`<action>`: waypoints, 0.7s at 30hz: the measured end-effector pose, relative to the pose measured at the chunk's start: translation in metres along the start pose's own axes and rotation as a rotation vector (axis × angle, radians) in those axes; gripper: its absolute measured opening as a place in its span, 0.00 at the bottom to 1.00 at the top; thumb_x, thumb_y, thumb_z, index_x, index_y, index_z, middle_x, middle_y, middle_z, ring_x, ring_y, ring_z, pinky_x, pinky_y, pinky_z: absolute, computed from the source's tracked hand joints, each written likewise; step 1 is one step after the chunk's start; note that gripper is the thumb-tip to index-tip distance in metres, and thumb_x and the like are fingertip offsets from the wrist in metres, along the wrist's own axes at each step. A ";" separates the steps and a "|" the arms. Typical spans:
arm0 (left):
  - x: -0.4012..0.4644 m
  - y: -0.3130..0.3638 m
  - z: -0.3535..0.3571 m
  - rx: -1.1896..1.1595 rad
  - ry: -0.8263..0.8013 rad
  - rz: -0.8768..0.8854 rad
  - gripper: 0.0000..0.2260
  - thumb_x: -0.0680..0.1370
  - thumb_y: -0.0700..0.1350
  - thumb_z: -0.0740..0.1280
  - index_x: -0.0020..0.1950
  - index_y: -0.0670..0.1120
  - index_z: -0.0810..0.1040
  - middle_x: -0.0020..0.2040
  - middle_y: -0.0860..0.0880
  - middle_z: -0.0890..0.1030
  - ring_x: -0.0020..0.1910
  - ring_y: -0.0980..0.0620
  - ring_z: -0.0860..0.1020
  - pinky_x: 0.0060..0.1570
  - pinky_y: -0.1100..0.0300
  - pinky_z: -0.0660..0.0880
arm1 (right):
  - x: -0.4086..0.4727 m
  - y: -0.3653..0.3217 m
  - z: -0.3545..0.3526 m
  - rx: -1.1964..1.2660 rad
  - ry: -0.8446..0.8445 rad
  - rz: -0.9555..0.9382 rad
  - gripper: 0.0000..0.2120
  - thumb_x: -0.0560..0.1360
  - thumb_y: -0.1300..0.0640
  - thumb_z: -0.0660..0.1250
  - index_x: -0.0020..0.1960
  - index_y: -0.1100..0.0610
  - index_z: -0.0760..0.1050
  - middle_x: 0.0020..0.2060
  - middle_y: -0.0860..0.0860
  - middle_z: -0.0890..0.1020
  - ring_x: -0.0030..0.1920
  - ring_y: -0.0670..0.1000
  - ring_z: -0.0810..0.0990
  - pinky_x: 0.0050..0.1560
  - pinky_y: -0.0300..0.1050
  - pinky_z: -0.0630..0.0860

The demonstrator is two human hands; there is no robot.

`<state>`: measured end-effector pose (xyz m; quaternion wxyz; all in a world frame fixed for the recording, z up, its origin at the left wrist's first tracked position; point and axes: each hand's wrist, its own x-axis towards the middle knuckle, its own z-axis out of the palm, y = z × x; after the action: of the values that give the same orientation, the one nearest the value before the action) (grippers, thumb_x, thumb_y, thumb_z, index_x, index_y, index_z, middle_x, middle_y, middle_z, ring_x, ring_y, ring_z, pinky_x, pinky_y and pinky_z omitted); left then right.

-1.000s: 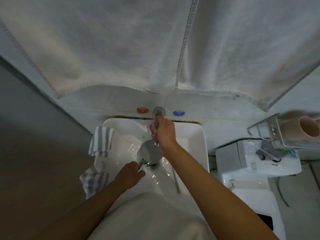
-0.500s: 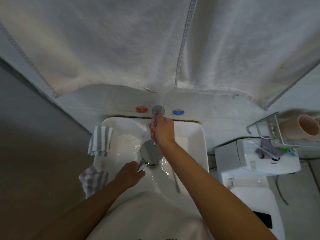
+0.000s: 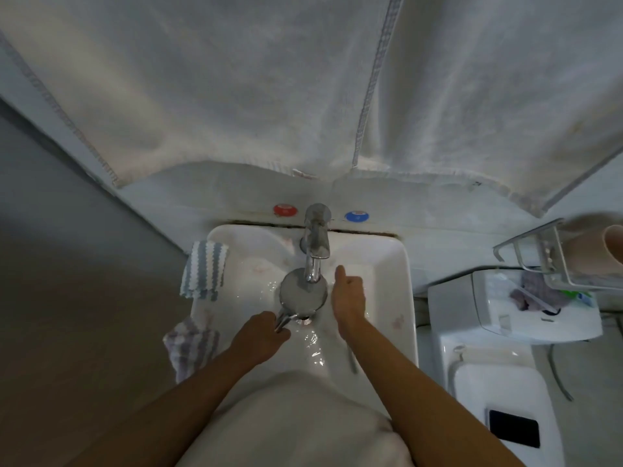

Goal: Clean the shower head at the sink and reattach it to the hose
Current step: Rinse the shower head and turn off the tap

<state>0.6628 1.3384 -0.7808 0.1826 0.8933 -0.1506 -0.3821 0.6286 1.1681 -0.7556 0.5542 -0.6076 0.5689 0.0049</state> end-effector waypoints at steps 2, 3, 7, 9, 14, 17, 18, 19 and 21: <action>0.001 0.003 0.000 -0.026 -0.023 0.008 0.12 0.76 0.51 0.66 0.41 0.44 0.69 0.39 0.46 0.75 0.30 0.52 0.71 0.28 0.59 0.67 | 0.004 0.012 0.009 0.089 -0.282 0.077 0.22 0.80 0.41 0.60 0.61 0.59 0.73 0.51 0.59 0.78 0.53 0.57 0.79 0.57 0.56 0.80; 0.000 0.004 0.000 -0.039 -0.039 0.005 0.12 0.77 0.51 0.65 0.41 0.45 0.69 0.38 0.47 0.75 0.29 0.52 0.71 0.28 0.59 0.68 | 0.004 0.015 0.013 0.138 -0.356 0.113 0.22 0.78 0.40 0.64 0.61 0.57 0.74 0.54 0.58 0.78 0.54 0.57 0.79 0.57 0.59 0.80; 0.000 0.006 0.002 -0.162 -0.099 -0.057 0.15 0.78 0.59 0.61 0.41 0.48 0.69 0.38 0.48 0.78 0.31 0.53 0.74 0.30 0.59 0.73 | 0.016 0.026 0.024 0.160 -0.294 0.095 0.10 0.72 0.48 0.73 0.49 0.50 0.76 0.54 0.57 0.81 0.55 0.59 0.80 0.58 0.64 0.79; 0.006 0.011 0.002 -0.323 -0.105 -0.093 0.18 0.79 0.61 0.58 0.54 0.47 0.70 0.46 0.43 0.81 0.38 0.50 0.77 0.42 0.52 0.78 | 0.020 0.026 0.028 0.152 -0.277 0.092 0.05 0.74 0.51 0.71 0.46 0.50 0.77 0.53 0.57 0.82 0.55 0.60 0.80 0.56 0.65 0.79; 0.033 0.038 -0.006 -0.463 0.062 -0.037 0.32 0.78 0.59 0.61 0.76 0.46 0.53 0.68 0.41 0.72 0.60 0.44 0.76 0.57 0.54 0.74 | 0.013 0.025 0.038 0.196 -0.273 0.114 0.08 0.78 0.56 0.64 0.55 0.55 0.78 0.53 0.57 0.82 0.53 0.58 0.81 0.44 0.51 0.81; 0.047 0.057 -0.013 -0.334 0.131 -0.080 0.23 0.80 0.56 0.59 0.71 0.47 0.64 0.64 0.41 0.74 0.58 0.41 0.77 0.57 0.51 0.74 | 0.011 0.019 0.040 0.209 -0.225 0.117 0.10 0.78 0.58 0.61 0.55 0.57 0.78 0.50 0.56 0.82 0.52 0.57 0.81 0.45 0.50 0.80; 0.052 0.062 -0.015 -0.282 0.140 -0.100 0.19 0.80 0.54 0.58 0.66 0.45 0.68 0.61 0.41 0.75 0.56 0.41 0.78 0.56 0.51 0.75 | 0.011 0.019 0.042 0.212 -0.208 0.111 0.09 0.77 0.57 0.61 0.53 0.57 0.79 0.49 0.56 0.83 0.52 0.57 0.81 0.49 0.53 0.80; 0.054 0.068 -0.017 -0.236 0.156 -0.129 0.17 0.80 0.53 0.58 0.62 0.43 0.71 0.58 0.41 0.76 0.54 0.42 0.78 0.53 0.51 0.74 | 0.010 0.019 0.044 0.208 -0.197 0.105 0.08 0.76 0.57 0.62 0.50 0.56 0.79 0.47 0.56 0.83 0.52 0.58 0.82 0.53 0.57 0.80; 0.059 0.075 -0.019 -0.124 0.220 -0.167 0.15 0.80 0.54 0.58 0.56 0.44 0.73 0.54 0.43 0.79 0.50 0.44 0.79 0.46 0.54 0.72 | 0.007 0.020 0.047 0.173 -0.187 0.057 0.07 0.74 0.56 0.63 0.47 0.56 0.78 0.45 0.56 0.84 0.50 0.59 0.82 0.56 0.59 0.80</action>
<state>0.7062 1.2521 -0.7725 0.2206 0.9262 -0.0309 -0.3041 0.6466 1.2004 -0.7916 0.6548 -0.5380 0.5300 0.0280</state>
